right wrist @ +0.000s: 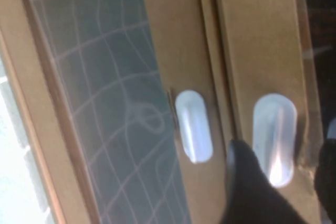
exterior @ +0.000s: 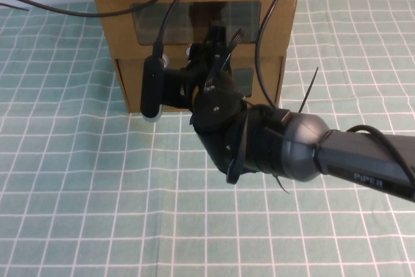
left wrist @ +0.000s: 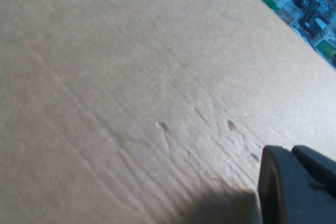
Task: Open the shoe box
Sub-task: 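Pull the top drawer of the cardboard box fully open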
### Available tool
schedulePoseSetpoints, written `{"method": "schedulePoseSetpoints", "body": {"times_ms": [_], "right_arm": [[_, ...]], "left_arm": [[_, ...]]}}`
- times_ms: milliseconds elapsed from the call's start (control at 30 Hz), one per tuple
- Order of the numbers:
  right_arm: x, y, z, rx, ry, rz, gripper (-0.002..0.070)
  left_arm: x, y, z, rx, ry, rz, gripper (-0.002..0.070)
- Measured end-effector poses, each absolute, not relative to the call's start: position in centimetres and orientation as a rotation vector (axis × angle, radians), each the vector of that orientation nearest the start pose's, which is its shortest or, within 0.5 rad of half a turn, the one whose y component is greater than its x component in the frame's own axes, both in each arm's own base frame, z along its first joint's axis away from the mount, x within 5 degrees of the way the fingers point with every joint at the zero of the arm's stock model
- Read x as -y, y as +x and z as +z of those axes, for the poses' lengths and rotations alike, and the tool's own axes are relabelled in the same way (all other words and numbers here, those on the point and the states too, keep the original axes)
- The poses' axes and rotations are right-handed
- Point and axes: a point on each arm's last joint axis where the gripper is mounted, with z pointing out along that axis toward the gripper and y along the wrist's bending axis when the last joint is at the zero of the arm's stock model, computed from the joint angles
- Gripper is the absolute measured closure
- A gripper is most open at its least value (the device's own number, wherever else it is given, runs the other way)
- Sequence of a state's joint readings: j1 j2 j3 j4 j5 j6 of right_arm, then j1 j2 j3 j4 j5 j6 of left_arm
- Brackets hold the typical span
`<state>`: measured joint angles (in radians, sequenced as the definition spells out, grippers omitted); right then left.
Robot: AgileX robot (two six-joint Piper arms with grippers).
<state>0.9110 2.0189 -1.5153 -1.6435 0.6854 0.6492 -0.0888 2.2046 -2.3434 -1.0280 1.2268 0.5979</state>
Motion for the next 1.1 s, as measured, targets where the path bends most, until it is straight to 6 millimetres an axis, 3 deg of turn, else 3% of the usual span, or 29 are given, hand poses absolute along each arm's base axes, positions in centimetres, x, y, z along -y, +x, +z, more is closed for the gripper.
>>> {"method": "schedulePoseSetpoints", "body": {"times_ms": [400,500,733,1100], "right_arm": [[-32.3,34.9,25.7,-1.424,-1.269,-0.666,0.0423],[-32.3,35.3,25.4,-1.419,-1.276,-0.674,0.0462],[-32.2,35.6,25.3,-1.408,-1.282,-0.683,0.0657],[-32.3,35.1,25.4,-1.446,-1.316,-0.665,0.0669]], "left_arm": [[11.5,46.9,36.9,-2.052,0.656,-1.064,0.068],[11.5,46.9,36.9,-2.052,0.656,-1.064,0.068],[11.5,46.9,36.9,-2.051,0.656,-1.066,0.068],[11.5,46.9,36.9,-2.054,0.657,-1.062,0.068]]}}
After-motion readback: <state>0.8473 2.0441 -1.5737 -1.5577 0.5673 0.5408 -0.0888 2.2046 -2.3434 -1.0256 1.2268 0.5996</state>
